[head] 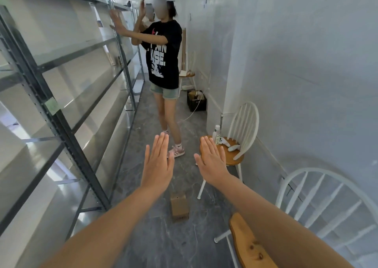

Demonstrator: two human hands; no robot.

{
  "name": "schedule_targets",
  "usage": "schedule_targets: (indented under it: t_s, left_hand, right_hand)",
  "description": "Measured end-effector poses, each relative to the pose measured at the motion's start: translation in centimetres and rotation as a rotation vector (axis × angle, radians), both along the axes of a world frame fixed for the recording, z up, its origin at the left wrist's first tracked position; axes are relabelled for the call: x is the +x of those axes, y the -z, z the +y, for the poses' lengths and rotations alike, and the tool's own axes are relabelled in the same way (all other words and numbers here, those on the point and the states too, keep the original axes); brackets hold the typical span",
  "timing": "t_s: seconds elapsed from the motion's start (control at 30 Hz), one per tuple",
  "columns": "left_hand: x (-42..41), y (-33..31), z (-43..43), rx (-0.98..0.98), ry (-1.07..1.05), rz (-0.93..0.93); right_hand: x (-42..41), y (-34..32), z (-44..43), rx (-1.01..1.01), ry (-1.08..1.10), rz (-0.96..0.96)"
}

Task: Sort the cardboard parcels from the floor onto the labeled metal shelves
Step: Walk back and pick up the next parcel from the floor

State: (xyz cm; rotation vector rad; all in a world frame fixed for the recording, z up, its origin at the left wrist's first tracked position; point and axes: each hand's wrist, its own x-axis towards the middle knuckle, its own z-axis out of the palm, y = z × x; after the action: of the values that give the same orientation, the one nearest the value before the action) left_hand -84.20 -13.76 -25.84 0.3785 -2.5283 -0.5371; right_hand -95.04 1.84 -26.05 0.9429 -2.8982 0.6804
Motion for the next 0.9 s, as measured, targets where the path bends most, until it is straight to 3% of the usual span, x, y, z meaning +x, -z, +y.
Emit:
schedule_targets:
  t_s: [0.43, 0.9]
  left_hand:
    - [-6.5, 3.3, -2.7, 0.032, -0.021, -0.057]
    - [-16.2, 6.4, -14.6, 0.083, -0.018, -0.086]
  right_hand:
    - [-7.0, 2.8, -3.6, -0.015, 0.006, -0.034]
    - [-15.2, 5.4, -15.3, 0.049, 0.002, -0.071]
